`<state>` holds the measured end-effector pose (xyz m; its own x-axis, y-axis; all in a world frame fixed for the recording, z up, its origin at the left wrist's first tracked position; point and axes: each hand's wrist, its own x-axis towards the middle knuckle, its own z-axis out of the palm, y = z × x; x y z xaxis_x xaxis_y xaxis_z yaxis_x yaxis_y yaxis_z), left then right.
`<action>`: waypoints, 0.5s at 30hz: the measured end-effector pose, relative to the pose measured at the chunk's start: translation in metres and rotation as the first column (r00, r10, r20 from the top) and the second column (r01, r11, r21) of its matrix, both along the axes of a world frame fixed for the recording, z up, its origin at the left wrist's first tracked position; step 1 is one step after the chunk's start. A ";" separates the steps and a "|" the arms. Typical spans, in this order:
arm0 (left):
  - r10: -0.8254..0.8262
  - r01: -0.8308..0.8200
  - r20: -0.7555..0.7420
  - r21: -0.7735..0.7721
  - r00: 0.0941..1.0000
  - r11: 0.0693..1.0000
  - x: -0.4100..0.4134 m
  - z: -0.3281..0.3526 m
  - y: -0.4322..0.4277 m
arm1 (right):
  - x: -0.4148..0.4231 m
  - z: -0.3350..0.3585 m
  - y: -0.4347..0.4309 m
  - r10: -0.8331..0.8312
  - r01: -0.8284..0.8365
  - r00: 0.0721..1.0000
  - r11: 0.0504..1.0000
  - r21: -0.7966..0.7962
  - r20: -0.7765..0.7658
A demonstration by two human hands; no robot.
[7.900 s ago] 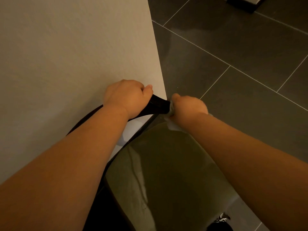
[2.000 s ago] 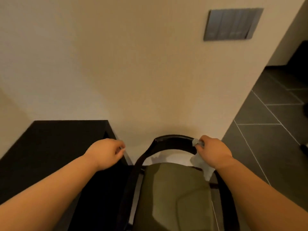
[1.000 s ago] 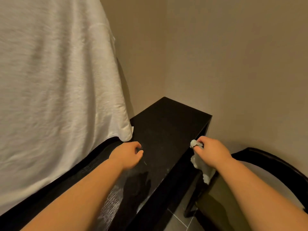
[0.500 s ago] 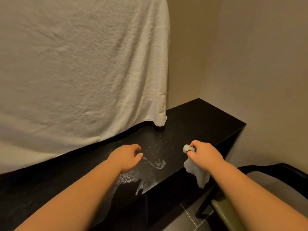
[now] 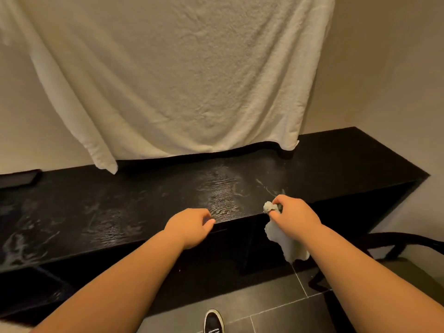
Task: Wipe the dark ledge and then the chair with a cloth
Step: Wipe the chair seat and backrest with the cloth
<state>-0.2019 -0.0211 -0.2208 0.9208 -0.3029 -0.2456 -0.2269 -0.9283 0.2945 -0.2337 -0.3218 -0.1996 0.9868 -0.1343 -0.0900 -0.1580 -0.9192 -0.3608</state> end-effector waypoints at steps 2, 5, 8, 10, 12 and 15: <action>0.054 -0.054 0.002 0.003 0.999 0.999 -0.018 0.004 0.032 | -0.005 0.000 0.033 0.051 -0.051 0.999 0.999 0.007 0.002; 0.137 -0.137 -0.005 0.001 0.991 0.991 -0.042 0.010 0.084 | -0.013 0.005 0.085 0.116 -0.116 0.993 0.993 0.020 0.031; 0.226 -0.226 -0.018 -0.013 0.974 0.974 -0.059 0.011 0.137 | -0.019 0.014 0.136 0.169 -0.170 0.984 0.985 0.022 0.060; 0.278 -0.278 -0.016 -0.035 0.960 0.960 -0.069 0.012 0.170 | -0.019 0.019 0.167 0.212 -0.213 0.975 0.977 0.004 0.061; 0.318 -0.318 -0.010 -0.062 0.948 0.946 -0.080 0.015 0.204 | -0.020 0.024 0.202 0.249 -0.249 0.967 0.969 -0.005 0.053; 0.372 -0.371 0.007 -0.063 0.928 0.926 -0.103 0.017 0.270 | -0.020 0.028 0.272 0.296 -0.296 0.954 0.955 0.005 0.043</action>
